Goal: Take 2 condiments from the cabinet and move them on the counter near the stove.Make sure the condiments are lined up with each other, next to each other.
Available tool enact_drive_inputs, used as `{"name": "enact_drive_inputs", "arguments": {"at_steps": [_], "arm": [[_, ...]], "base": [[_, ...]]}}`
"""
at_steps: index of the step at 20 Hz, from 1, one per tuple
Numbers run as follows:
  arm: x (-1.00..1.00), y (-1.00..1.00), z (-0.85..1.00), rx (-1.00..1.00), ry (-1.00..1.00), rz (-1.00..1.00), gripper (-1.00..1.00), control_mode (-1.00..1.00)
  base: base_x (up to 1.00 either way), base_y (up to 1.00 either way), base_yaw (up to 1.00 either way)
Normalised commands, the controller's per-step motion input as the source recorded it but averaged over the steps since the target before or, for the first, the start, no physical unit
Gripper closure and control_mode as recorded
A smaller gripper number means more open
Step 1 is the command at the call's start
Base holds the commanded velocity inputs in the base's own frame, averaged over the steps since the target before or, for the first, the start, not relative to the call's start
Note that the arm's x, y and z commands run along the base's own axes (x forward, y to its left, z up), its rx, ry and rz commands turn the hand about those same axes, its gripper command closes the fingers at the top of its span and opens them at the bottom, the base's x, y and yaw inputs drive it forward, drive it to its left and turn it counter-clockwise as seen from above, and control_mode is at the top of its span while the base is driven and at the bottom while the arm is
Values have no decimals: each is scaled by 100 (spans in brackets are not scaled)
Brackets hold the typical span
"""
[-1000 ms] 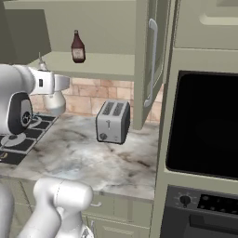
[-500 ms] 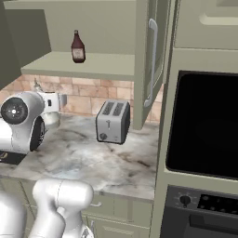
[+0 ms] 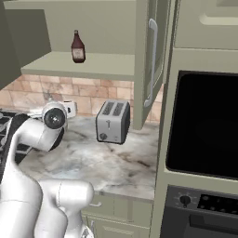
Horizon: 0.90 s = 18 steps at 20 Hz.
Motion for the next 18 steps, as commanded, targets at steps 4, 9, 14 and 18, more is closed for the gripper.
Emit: {"name": "enact_drive_inputs", "arguments": {"at_steps": [4,9,14,18], "arm": [[69,34,-48,0,20,18,100,-100],[48,49,-50,0,12,19,100,-100],[40,43,-55,0,1,20,100,-100],[46,45,-59,0,0,18,100,-100]], "base": [[0,0,0],[0,0,0],[0,0,0],[0,0,0]]}}
